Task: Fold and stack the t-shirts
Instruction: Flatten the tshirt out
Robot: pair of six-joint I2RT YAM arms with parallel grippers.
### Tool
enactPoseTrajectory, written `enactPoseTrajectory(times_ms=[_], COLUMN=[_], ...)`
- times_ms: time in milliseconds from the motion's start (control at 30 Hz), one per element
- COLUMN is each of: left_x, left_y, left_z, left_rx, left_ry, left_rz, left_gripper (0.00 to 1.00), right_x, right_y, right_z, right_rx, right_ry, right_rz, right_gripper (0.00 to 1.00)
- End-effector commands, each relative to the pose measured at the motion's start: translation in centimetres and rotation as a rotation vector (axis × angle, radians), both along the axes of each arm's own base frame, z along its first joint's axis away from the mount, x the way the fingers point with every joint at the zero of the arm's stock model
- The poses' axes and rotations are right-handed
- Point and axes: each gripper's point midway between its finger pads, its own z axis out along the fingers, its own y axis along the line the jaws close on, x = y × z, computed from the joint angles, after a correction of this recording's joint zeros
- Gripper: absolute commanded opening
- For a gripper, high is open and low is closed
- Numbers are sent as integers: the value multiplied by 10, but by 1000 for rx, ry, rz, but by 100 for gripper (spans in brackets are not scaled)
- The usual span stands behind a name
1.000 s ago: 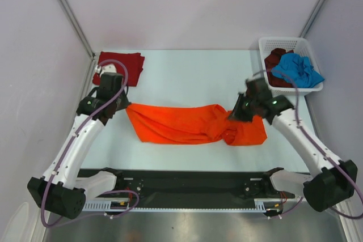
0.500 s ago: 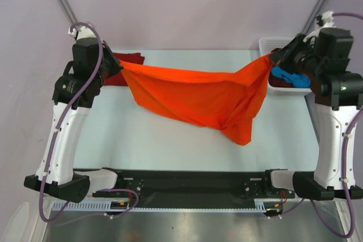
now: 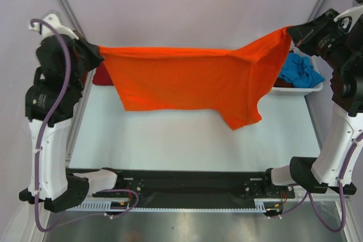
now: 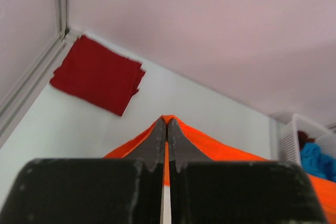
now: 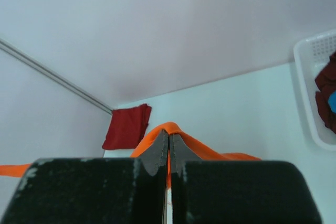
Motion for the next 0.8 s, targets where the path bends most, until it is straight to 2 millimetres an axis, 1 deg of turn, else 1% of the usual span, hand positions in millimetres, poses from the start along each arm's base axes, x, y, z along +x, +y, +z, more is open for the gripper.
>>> enactPoseTrajectory(times_ms=[0,33,67,100,133,167,200,233,267,300,333,367,400,467,500,567,600,633,667,700,733,767], left_x=[-38,-42,-52,-56,-59,-60,-58,-54,-49,-46,-43,-38,-38,-41,-44,-58,-63,-69,-81,-87,-92,-105], left_y=[21,23,26,29,30,31,30,28,23,21,19,15,16,14,13,14,14,14,14,14,13,16], left_z=[70,77,87,91,93,93,91,87,80,76,72,64,61,60,63,75,81,87,96,101,105,109], left_rx=[-31,-36,-48,-52,-52,-49,-43,-26,-17,-11,8,22,31,40,35,21,13,6,-8,-15,-17,-30], left_ry=[-212,-233,-267,-280,-291,-292,-285,-271,-249,-239,-228,-205,-195,-192,-207,-250,-271,-294,-329,-349,-365,-389], left_rz=[49,54,59,65,67,73,74,67,49,39,30,19,21,9,-2,-18,-30,-41,-56,-68,-81,-88], left_gripper=[0,0,0,0,0,0,0,0,0,0,0,0,0,0,0,1,0,0,0,0,0,0], right_x=[-33,-45,-51,-55,-59,-61,-63,-60,-50,-46,-46,-40,-41,-53,-57,-65,-84,-92,-90,-113,-121,-127], right_y=[2,1,-3,-6,-9,-11,-12,-12,-9,-8,-8,-7,-6,-3,-3,0,2,3,1,1,0,-1], right_z=[76,88,101,103,112,116,122,124,122,122,126,126,129,138,140,141,147,148,141,143,142,139], right_rx=[-3,-8,-13,-19,-37,-44,-52,-58,-59,-60,-58,-48,-46,-38,-38,-30,-19,-19,-16,-17,-17,-16], right_ry=[-293,-341,-397,-408,-446,-463,-484,-492,-481,-480,-493,-487,-500,-532,-542,-548,-583,-591,-571,-594,-595,-592], right_rz=[3,-5,-28,-45,-63,-80,-83,-82,-63,-57,-52,-46,-44,-31,-29,-15,-9,-8,-17,-26,-34,-40], right_gripper=[0,0,0,0,0,0,0,0,0,0,0,0,0,0,0,0,0,0,0,0,0,0])
